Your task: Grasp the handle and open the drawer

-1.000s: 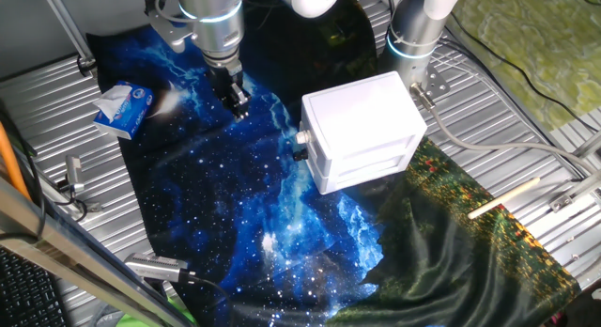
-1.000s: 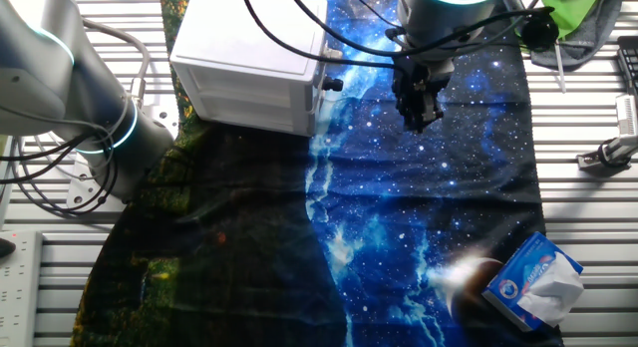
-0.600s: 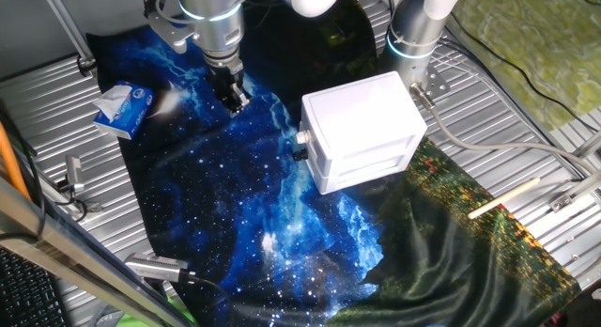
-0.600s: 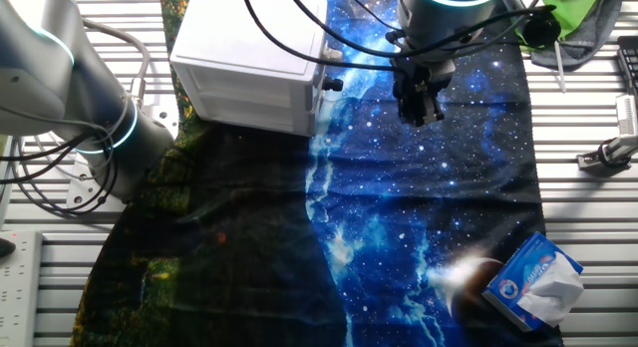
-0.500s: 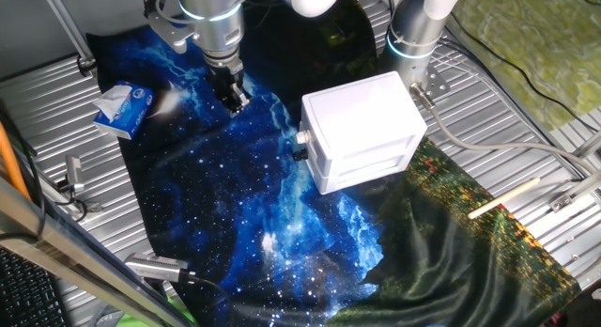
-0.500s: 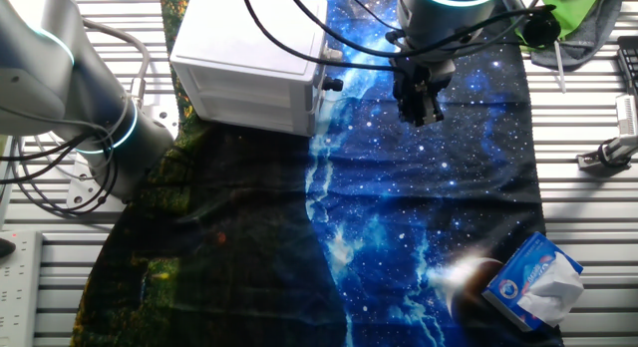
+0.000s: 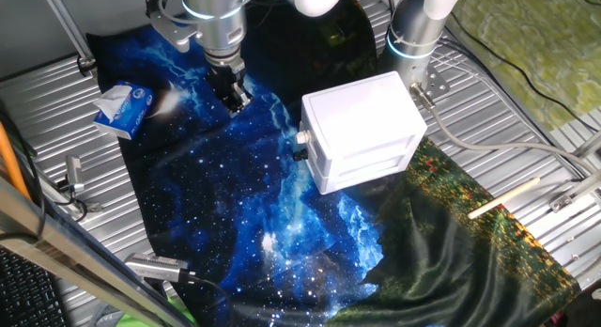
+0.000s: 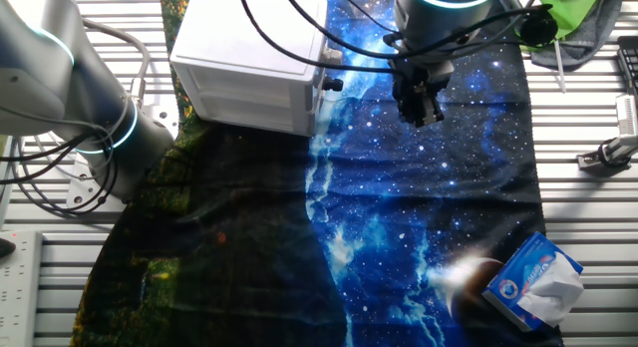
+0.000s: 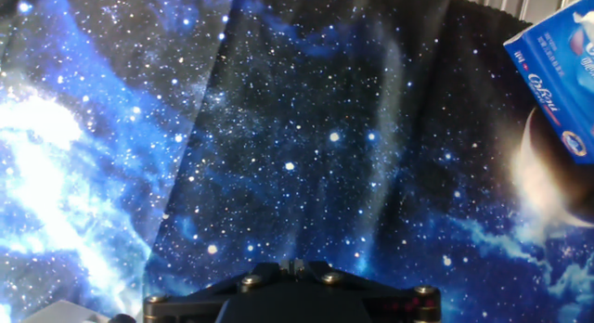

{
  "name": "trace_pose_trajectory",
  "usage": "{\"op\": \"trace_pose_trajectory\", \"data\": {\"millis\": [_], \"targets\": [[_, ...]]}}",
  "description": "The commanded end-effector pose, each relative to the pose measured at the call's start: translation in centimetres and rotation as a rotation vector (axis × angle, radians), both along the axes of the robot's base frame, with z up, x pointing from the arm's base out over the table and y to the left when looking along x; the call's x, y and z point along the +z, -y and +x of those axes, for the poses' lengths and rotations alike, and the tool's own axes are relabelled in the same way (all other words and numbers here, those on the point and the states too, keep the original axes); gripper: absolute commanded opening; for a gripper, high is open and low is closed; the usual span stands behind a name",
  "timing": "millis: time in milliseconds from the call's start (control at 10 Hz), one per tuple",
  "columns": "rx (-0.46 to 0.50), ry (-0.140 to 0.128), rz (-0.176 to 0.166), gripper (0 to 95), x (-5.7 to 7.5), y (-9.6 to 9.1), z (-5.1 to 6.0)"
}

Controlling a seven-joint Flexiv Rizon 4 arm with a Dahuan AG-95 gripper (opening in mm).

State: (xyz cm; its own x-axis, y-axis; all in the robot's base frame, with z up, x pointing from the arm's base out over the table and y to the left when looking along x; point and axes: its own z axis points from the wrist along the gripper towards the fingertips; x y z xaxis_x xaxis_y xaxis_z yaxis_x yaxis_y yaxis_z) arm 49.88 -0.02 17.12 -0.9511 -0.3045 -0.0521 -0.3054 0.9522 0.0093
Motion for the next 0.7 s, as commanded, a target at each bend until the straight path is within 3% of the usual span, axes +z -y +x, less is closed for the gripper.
{"op": "trace_pose_trajectory", "data": {"millis": [100,200,500,700], "targets": [[0.010,0.006,0.002,0.0,-0.08,-0.04,0.11],[0.003,0.000,-0.002,0.0,-0.07,-0.04,0.11],[-0.047,-0.056,0.003,0.0,-0.07,-0.04,0.11],[-0.089,-0.117,0.004,0.0,-0.08,-0.03,0.12]]}}
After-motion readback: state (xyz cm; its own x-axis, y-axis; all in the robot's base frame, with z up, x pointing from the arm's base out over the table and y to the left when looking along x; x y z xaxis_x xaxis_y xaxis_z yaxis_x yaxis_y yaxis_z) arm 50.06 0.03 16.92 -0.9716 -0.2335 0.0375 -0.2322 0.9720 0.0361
